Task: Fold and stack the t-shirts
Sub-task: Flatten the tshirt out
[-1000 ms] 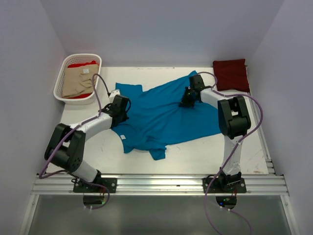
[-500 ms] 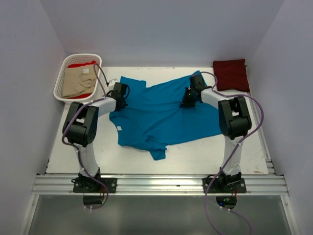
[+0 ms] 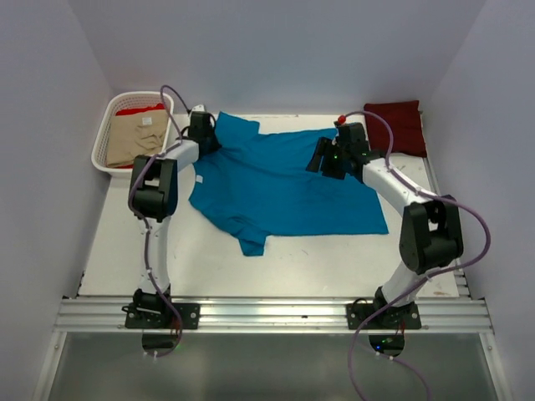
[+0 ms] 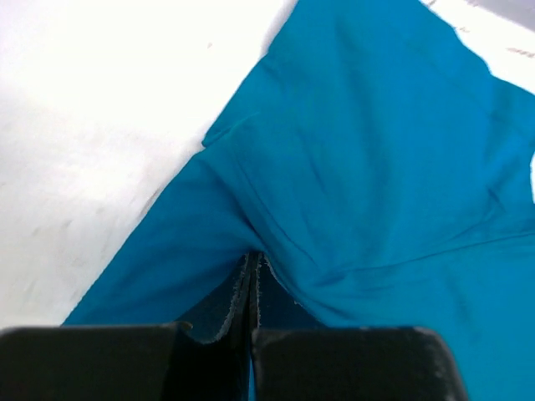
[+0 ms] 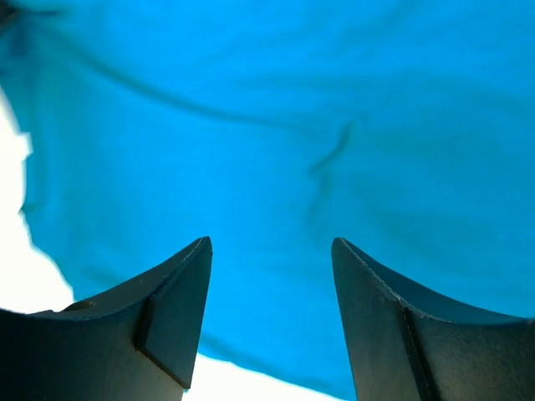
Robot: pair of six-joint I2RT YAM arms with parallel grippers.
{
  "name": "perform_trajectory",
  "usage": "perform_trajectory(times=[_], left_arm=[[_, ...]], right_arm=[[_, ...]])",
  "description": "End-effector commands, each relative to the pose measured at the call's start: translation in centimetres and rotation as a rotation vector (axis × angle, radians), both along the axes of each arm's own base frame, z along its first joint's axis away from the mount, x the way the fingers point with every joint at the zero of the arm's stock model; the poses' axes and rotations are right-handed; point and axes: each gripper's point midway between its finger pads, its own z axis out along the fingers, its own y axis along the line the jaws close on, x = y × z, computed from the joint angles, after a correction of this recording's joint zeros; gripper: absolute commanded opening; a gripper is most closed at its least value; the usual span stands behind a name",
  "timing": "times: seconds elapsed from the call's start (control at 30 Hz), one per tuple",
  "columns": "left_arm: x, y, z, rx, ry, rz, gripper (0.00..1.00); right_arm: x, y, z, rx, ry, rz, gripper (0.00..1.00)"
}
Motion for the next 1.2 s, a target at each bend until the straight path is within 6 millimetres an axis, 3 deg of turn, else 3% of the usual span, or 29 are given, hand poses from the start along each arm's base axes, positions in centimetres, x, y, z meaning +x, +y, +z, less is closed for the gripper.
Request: perform_trajectory(times=[0.0, 0.03, 0.1, 0.17, 0.2, 0.23, 0.27, 0.3, 0.33, 0.37, 0.4, 0.43, 0.5, 0.53, 0.57, 0.6, 0.63, 0.67, 0.7, 0.73, 0.77, 0.8, 0.87, 0.9, 1.0, 1.17], left_arm=[[1.4, -1.6, -2.0, -0.056, 0.046, -0.122, 0.00], [1.6, -1.7, -3.1, -0.062, 0.061, -0.127, 0.00], [2.4, -2.1, -2.2, -0.092, 0.041, -0.152, 0.00], [2.9, -2.1, 0.4, -0.115, -0.019, -0.167, 0.00], [1.4, -2.2, -0.1, -0.122, -0.001, -0.179, 0.00], [1.1, -2.3, 4.3, -0.130, -0.077, -0.188, 0.02], [0.8, -2.3, 6.5, -0.136, -0.144, -0.192, 0.29], [-1.7, -1.9, 5.4, -0.135, -0.128, -0.182, 0.40], [-2.7, -1.8, 11.2, -0.138, -0.245, -0.174, 0.48], [-3.6, -1.7, 13.1, -0.157, -0.294, -0.168, 0.60], [-6.1, -1.2, 14.8, -0.162, -0.302, -0.150, 0.66], [-7.0, -1.0, 15.9, -0.158, -0.321, -0.145, 0.66], [-10.5, -1.7, 15.1, -0.204, -0.250, -0.175, 0.64], [-12.5, -2.2, 16.2, -0.192, -0.239, -0.199, 0.64], [-14.3, -2.3, 15.1, -0.170, -0.175, -0.203, 0.63], [-16.0, -3.7, 16.0, -0.143, -0.178, -0.233, 0.64], [-17.3, -4.5, 15.6, -0.122, -0.154, -0.260, 0.64], [-19.5, -5.1, 13.8, -0.108, -0.087, -0.286, 0.65], [-21.5, -7.3, 13.9, -0.108, -0.069, -0.350, 0.65], [-23.0, -8.1, 13.1, -0.118, -0.025, -0.365, 0.64], [-25.3, -8.4, 11.0, -0.110, 0.055, -0.378, 0.63], [-27.2, -10.1, 10.7, -0.111, 0.071, -0.434, 0.62], [-30.4, -10.5, 8.4, -0.090, 0.162, -0.443, 0.61], [-31.9, -11.6, 8.3, -0.090, 0.168, -0.483, 0.59], [-34.5, -12.4, 6.3, -0.060, 0.219, -0.505, 0.56], [-35.7, -14.7, 5.3, -0.038, 0.220, -0.573, 0.55]], right_arm=[[-1.5, -0.1, 2.4, -0.026, -0.055, 0.016, 0.63], [-2.1, -0.1, 2.4, -0.037, -0.044, 0.023, 0.63], [-3.2, 0.2, 2.0, -0.051, -0.036, 0.037, 0.63], [-3.9, 0.3, 2.5, -0.060, -0.053, 0.046, 0.63], [-4.5, 0.3, 2.0, -0.065, -0.042, 0.052, 0.63], [-4.7, 0.4, 2.1, -0.062, -0.045, 0.053, 0.63], [-5.0, 0.5, 2.4, -0.063, -0.056, 0.059, 0.63], [-5.4, 0.6, 2.0, -0.065, -0.047, 0.062, 0.63], [-5.5, 0.6, 1.8, -0.069, -0.047, 0.065, 0.64], [-5.7, 0.9, 1.8, -0.066, -0.051, 0.071, 0.63], [-6.2, 1.0, 1.2, -0.067, -0.038, 0.076, 0.63], [-6.3, 0.9, 1.0, -0.068, -0.032, 0.076, 0.63], [-6.9, 1.1, 0.6, -0.066, -0.029, 0.081, 0.63], [-7.0, 1.2, 0.7, -0.058, -0.035, 0.079, 0.63], [-7.3, 1.3, 0.8, -0.055, -0.039, 0.082, 0.64], [-7.4, 1.2, 0.7, -0.055, -0.037, 0.080, 0.63], [-7.6, 1.2, 0.7, -0.055, -0.033, 0.078, 0.64], [-7.7, 1.1, 0.7, -0.058, -0.036, 0.072, 0.64], [-8.0, 0.9, 0.9, -0.061, -0.040, 0.067, 0.64], [-8.2, 0.7, 0.9, -0.063, -0.038, 0.059, 0.64], [-8.4, 0.5, 0.9, -0.067, -0.036, 0.054, 0.63], [-8.8, 0.2, 1.1, -0.068, -0.041, 0.045, 0.63], [-9.2, 0.0, 1.2, -0.067, -0.047, 0.043, 0.63], [-9.6, -0.2, 1.0, -0.071, -0.041, 0.038, 0.63], [-10.3, -0.6, 1.3, -0.071, -0.044, 0.033, 0.63], [-11.1, -0.9, 1.4, -0.060, -0.047, 0.024, 0.63]])
